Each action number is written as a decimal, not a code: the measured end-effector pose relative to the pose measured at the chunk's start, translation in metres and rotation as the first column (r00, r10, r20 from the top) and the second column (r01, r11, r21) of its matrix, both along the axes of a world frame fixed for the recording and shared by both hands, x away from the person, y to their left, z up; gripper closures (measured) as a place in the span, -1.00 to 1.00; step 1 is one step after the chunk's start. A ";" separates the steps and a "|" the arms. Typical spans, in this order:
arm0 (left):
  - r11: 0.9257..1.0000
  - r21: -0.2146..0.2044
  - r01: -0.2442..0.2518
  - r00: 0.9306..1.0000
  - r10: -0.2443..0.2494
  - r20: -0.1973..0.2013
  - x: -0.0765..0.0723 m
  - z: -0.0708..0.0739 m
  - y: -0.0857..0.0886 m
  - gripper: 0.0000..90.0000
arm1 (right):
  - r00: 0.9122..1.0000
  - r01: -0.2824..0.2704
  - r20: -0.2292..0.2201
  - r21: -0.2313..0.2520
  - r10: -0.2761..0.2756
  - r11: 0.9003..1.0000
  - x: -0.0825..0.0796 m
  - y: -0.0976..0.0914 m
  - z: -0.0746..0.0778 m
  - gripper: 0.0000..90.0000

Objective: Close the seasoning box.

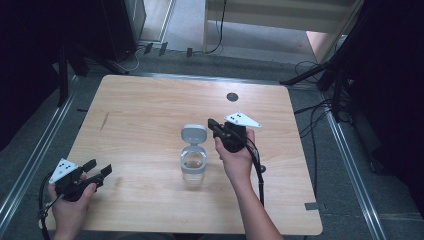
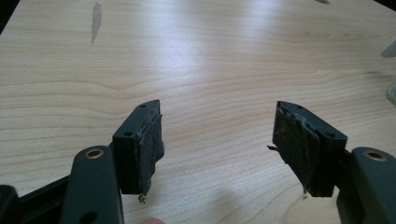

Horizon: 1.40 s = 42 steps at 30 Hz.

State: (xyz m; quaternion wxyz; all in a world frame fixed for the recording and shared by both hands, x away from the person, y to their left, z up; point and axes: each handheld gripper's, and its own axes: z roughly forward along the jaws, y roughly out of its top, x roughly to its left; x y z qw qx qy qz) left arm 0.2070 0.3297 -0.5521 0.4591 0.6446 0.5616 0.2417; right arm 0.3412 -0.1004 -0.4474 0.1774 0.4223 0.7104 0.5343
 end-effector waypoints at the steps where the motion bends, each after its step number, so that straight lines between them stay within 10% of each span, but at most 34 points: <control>1: 1.000 0.006 0.000 1.000 0.000 0.000 0.001 0.000 -0.001 -0.25 | 1.000 -0.018 0.004 0.012 0.018 1.000 0.002 0.002 0.005 1.00; 27: 1.000 0.004 0.009 1.000 -0.009 0.001 0.001 0.000 -0.001 -0.24 | 0.990 -0.137 0.015 0.019 0.137 0.990 -0.033 -0.011 0.009 0.97; 37: 1.000 -0.003 0.006 1.000 -0.006 -0.001 0.001 0.000 -0.001 -0.24 | 0.996 -0.066 0.058 0.027 0.064 0.997 -0.039 -0.034 0.000 -0.18; 42: 1.000 -0.005 0.005 1.000 -0.005 -0.001 0.001 0.000 -0.001 -0.24 | 0.997 -0.054 0.052 0.023 0.053 0.998 -0.040 -0.045 -0.004 -0.41</control>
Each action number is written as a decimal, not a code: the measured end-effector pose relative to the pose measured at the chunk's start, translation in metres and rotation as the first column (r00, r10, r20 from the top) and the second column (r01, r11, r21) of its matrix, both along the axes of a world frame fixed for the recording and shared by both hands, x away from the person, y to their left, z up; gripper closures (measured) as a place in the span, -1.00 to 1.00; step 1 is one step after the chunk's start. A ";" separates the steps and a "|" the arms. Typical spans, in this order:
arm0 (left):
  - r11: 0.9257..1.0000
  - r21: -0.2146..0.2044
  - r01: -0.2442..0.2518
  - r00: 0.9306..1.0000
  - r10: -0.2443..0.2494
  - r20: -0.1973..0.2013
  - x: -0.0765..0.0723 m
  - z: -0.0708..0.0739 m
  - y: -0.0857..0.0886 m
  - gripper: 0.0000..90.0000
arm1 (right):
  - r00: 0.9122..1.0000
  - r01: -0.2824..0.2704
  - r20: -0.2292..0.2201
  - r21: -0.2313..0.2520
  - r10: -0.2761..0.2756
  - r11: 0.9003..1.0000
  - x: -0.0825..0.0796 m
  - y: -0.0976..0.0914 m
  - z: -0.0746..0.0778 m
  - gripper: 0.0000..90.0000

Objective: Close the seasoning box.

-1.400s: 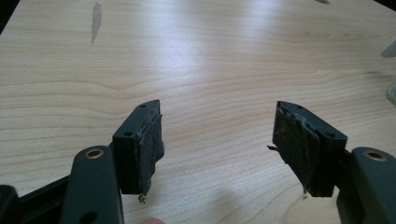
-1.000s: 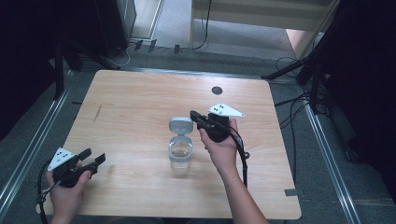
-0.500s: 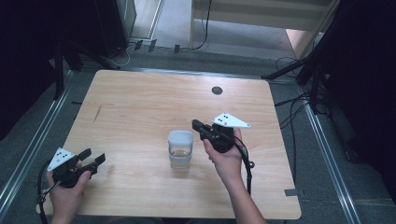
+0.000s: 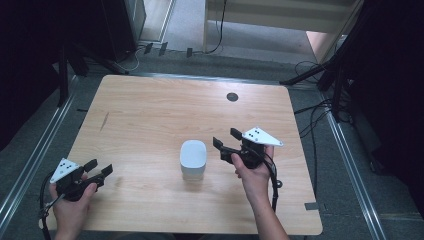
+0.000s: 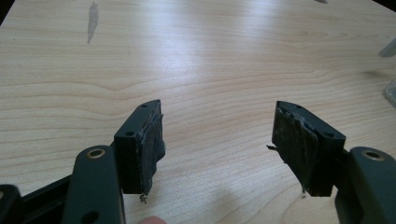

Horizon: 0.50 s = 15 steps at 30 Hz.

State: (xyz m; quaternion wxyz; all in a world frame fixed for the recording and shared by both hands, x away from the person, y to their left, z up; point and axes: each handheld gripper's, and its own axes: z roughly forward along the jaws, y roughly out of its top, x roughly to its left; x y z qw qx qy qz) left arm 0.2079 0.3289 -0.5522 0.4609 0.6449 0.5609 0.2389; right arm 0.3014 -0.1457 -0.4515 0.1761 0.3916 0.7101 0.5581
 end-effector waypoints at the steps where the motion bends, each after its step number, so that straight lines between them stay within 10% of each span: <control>1: 1.000 0.000 0.000 1.000 0.000 0.000 0.000 0.000 0.000 -0.24 | 1.000 0.011 -0.004 -0.003 -0.011 1.000 0.000 -0.003 -0.001 -0.43; 15: 1.000 0.003 -0.001 1.000 0.001 0.001 0.000 0.000 0.000 -0.25 | 0.990 0.143 -0.011 -0.017 -0.143 0.990 -0.009 -0.061 -0.018 -0.47</control>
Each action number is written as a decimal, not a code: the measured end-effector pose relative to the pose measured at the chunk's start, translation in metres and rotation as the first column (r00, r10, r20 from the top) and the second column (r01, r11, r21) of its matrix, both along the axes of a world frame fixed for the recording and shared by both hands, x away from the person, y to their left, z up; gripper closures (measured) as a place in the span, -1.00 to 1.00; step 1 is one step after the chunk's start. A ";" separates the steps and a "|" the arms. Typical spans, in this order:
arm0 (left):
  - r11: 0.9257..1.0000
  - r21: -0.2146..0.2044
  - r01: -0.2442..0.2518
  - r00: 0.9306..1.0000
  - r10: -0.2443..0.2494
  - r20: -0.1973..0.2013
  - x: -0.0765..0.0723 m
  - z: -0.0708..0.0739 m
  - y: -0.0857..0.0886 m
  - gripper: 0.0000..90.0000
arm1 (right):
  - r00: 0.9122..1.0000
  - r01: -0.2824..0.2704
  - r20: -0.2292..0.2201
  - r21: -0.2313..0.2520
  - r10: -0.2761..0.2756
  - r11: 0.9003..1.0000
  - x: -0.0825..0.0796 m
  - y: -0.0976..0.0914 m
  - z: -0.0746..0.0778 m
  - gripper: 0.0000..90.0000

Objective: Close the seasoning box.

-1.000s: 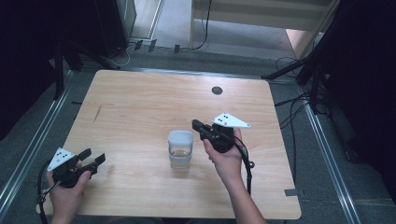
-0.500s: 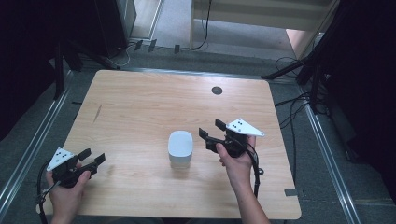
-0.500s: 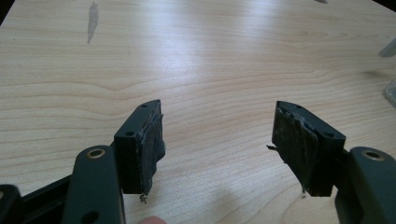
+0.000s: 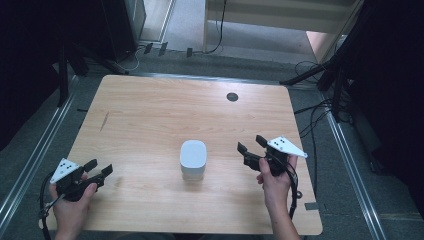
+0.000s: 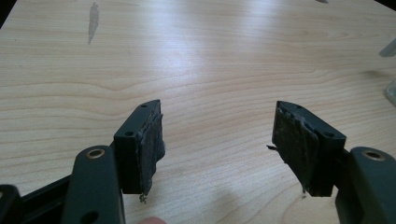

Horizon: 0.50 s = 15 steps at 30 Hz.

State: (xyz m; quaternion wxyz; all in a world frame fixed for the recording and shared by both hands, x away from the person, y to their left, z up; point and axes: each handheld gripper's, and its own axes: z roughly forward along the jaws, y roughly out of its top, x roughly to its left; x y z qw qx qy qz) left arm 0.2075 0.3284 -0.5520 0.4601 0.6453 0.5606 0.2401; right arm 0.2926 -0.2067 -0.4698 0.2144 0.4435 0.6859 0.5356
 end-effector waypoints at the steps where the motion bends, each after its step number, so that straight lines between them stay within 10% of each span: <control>1: 1.000 0.000 0.000 1.000 0.000 0.000 0.000 0.000 0.000 -0.25 | 1.000 0.006 -0.004 -0.004 -0.006 1.000 -0.001 -0.004 -0.002 -0.47; 15: 1.000 0.006 -0.004 1.000 0.004 0.003 0.000 0.000 -0.001 -0.26 | 0.993 0.095 -0.071 -0.017 -0.096 0.995 -0.026 -0.053 -0.040 -0.45</control>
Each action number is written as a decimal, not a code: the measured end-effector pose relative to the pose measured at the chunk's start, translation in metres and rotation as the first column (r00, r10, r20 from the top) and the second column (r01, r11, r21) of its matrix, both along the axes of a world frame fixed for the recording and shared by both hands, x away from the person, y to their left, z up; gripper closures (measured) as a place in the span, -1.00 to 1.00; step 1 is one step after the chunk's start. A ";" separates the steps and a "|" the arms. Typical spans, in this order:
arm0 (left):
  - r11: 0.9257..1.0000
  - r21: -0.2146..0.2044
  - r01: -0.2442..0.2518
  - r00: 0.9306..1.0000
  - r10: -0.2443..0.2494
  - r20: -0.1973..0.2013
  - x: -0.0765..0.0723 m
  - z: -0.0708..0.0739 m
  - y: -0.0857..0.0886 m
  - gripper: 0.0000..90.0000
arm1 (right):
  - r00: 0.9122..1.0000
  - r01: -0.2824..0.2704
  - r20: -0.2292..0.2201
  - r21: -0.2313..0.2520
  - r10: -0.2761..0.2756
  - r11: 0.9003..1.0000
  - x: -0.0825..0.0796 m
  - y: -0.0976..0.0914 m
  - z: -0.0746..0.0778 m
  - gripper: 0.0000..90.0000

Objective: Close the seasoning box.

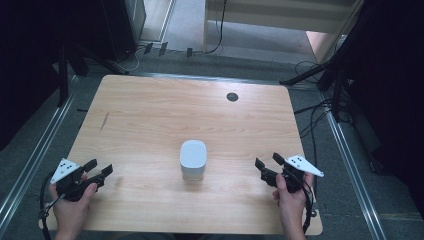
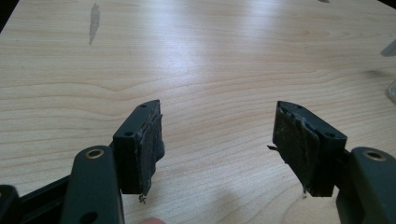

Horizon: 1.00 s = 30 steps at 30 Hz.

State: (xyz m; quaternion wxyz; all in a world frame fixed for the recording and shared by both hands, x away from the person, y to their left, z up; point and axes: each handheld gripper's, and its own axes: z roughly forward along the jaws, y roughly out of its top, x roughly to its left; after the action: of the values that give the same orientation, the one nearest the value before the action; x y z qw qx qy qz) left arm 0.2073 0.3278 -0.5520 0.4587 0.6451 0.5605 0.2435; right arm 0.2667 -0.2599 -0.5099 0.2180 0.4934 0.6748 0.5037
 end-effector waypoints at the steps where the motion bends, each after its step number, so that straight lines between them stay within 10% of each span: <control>1: 1.000 -0.001 0.000 1.000 0.000 0.000 0.000 0.000 0.000 -0.26 | 1.000 0.010 -0.008 -0.008 -0.010 1.000 -0.004 -0.007 -0.005 -0.45; 18: 1.000 0.001 -0.002 1.000 0.002 0.000 0.000 0.000 0.000 -0.26 | 0.991 0.107 -0.074 -0.058 -0.112 0.993 -0.029 -0.062 -0.031 -0.43; 30: 1.000 -0.008 -0.018 1.000 0.018 0.009 0.000 0.000 0.002 -0.26 | 0.986 0.159 -0.037 -0.041 -0.161 0.986 -0.042 -0.090 -0.036 -0.42</control>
State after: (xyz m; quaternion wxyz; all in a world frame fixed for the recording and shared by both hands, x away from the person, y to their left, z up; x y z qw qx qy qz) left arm 0.2076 0.3297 -0.5521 0.4616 0.6372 0.5651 0.2482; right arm 0.2242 -0.3495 -0.5461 0.2533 0.5518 0.6469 0.4614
